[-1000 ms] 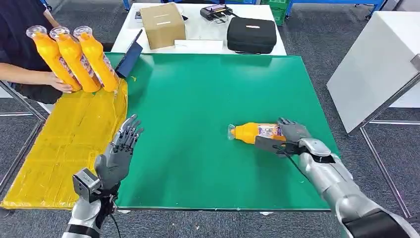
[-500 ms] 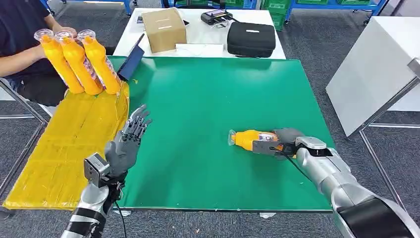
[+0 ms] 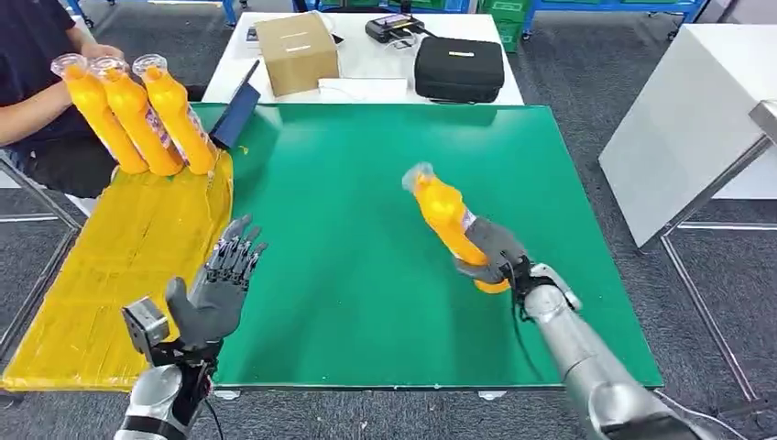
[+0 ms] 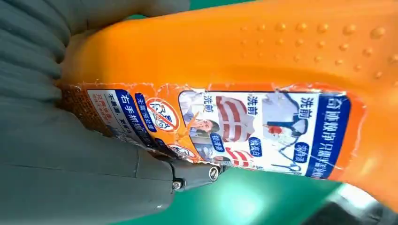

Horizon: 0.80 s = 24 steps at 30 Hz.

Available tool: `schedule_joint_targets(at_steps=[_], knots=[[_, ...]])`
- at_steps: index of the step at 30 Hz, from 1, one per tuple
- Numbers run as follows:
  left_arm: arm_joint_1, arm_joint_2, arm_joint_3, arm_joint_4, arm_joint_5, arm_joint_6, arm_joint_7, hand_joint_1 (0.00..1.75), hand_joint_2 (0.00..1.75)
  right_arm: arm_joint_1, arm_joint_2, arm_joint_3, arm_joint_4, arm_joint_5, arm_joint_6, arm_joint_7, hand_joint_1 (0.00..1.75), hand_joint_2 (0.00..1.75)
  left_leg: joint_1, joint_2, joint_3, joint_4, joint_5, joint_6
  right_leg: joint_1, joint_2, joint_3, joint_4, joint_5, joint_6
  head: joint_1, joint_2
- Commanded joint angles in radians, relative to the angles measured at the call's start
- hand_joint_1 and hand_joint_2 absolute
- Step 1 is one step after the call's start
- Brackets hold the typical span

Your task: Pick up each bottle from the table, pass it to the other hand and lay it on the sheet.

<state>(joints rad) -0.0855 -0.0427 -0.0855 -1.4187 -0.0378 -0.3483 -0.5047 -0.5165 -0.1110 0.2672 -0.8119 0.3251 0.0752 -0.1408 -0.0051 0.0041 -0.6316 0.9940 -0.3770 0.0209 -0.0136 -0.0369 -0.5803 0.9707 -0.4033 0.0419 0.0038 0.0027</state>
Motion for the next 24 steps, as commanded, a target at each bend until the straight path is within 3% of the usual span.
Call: schedule_joint_targets(at_steps=[1, 2, 4, 6, 12, 20, 24], knots=[[-0.002, -0.002, 0.033, 0.001, 0.01, -0.005, 0.018, 0.0, 0.0, 0.042, 0.036, -0.103, -0.159, -0.024, 0.007, -0.004, 1.75, 1.75, 0.001, -0.003, -0.002, 0.0, 0.0, -0.001, 0.001, 0.0, -0.001, 0.0, -0.001, -0.001, 0.001, 0.0], [0.01, -0.023, 0.049, -0.01, 0.09, -0.031, 0.064, 0.0, 1.75, 0.08, 0.078, -0.132, -0.232, -0.073, -0.031, -0.099, 1.75, 1.75, 0.002, -0.001, -0.002, 0.001, -0.002, -0.001, 0.001, 0.002, 0.0, 0.0, -0.002, -0.001, 0.001, 0.0], [0.034, -0.031, 0.034, -0.07, 0.126, -0.009, 0.113, 0.0, 1.75, 0.165, 0.139, -0.06, -0.377, -0.057, -0.044, -0.046, 1.75, 1.75, 0.001, 0.001, -0.002, 0.001, -0.003, -0.002, 0.001, 0.005, -0.001, 0.0, -0.002, -0.001, 0.001, 0.0], [0.044, -0.025, 0.024, -0.091, 0.137, -0.004, 0.125, 0.0, 1.75, 0.187, 0.158, -0.016, -0.404, -0.046, -0.085, -0.018, 1.75, 1.75, 0.001, 0.0, -0.006, 0.0, -0.001, -0.001, 0.001, 0.002, -0.004, 0.0, -0.001, -0.001, 0.002, 0.0], [0.051, -0.032, 0.035, -0.107, 0.154, 0.01, 0.096, 0.0, 1.75, 0.184, 0.152, 0.031, -0.387, -0.075, -0.07, -0.035, 1.75, 1.75, 0.001, -0.002, -0.006, 0.001, -0.003, -0.003, 0.001, 0.002, -0.006, 0.001, -0.003, -0.002, 0.0, 0.0], [0.078, -0.045, 0.039, -0.14, 0.144, 0.002, 0.089, 0.0, 1.75, 0.156, 0.271, 0.281, -0.313, 0.022, -0.079, -0.014, 1.75, 1.75, 0.002, 0.006, -0.006, 0.001, -0.005, -0.004, 0.002, 0.011, -0.008, 0.001, -0.002, -0.003, 0.001, 0.0], [0.09, -0.053, 0.014, -0.162, 0.077, 0.017, 0.045, 0.0, 1.75, 0.124, 0.303, 0.407, -0.256, 0.061, -0.078, 0.001, 1.75, 1.75, 0.002, 0.003, -0.007, 0.001, -0.005, -0.004, 0.002, 0.008, -0.008, 0.001, -0.003, -0.003, 0.001, 0.0]])
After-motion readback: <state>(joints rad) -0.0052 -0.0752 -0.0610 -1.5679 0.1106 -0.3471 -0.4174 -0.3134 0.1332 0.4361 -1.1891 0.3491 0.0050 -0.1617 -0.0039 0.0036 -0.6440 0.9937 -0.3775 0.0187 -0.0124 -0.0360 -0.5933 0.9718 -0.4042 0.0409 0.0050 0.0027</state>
